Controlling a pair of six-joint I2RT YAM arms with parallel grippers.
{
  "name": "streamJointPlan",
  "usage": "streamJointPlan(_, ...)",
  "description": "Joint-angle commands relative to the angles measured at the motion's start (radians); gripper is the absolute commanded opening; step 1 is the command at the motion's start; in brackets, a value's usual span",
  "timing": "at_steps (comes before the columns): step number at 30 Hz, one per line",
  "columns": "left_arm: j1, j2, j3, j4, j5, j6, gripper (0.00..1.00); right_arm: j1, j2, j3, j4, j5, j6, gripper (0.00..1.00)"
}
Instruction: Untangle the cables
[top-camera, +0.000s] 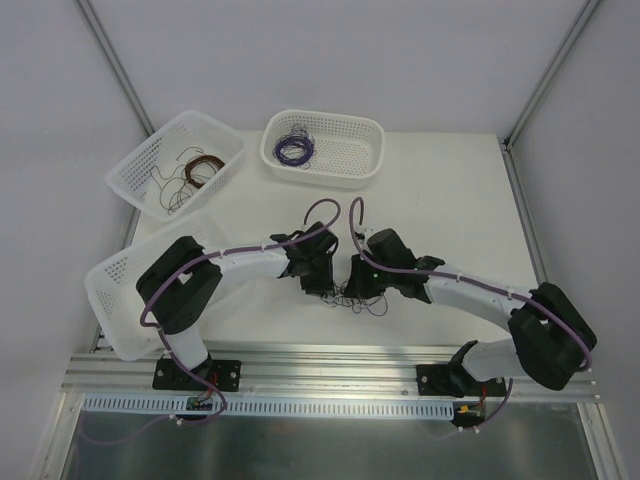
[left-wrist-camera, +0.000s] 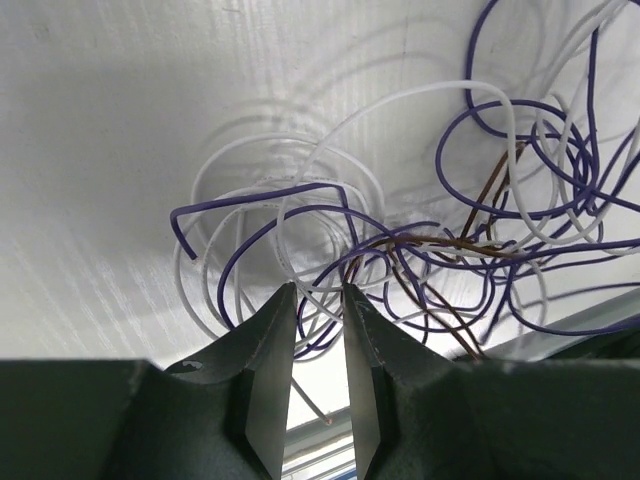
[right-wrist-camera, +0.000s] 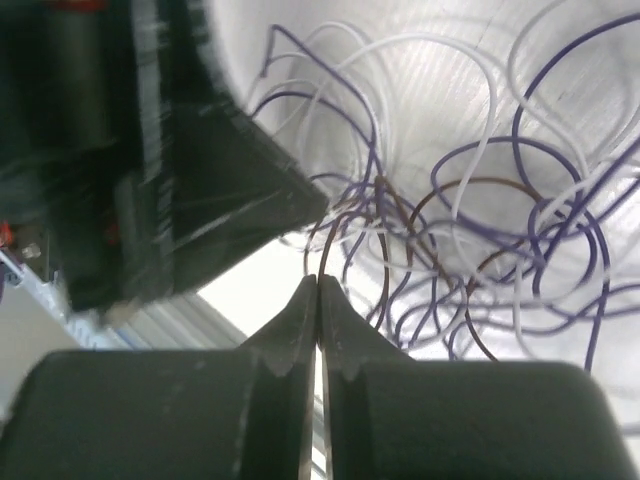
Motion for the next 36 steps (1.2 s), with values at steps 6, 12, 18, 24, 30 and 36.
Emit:
streamJointPlan(6, 0.022, -0.008, -0.019, 0.0, 0.018, -0.02, 0.25, 0.007, -0.291, 0.167, -0.23, 0.034, -0.08, 0.01)
streamJointPlan(12, 0.022, 0.007, -0.017, 0.0, 0.023, -0.022, 0.25, 0.005, -0.419, 0.343, -0.373, 0.066, -0.132, 0.01)
streamJointPlan(18, 0.022, 0.02, -0.019, 0.002, 0.025, -0.024, 0.24, 0.005, -0.503, 0.506, -0.444, 0.095, -0.172, 0.01)
streamJointPlan(24, 0.023, 0.03, -0.016, 0.0, 0.023, -0.025, 0.24, 0.005, -0.561, 0.613, -0.459, 0.114, -0.193, 0.01)
streamJointPlan(30, 0.028, 0.041, -0.017, 0.0, 0.023, -0.028, 0.21, 0.005, -0.594, 0.687, -0.445, 0.15, -0.241, 0.01)
streamJointPlan(36, 0.037, 0.053, -0.016, 0.002, 0.028, -0.031, 0.18, 0.005, -0.611, 0.793, -0.415, 0.187, -0.307, 0.01)
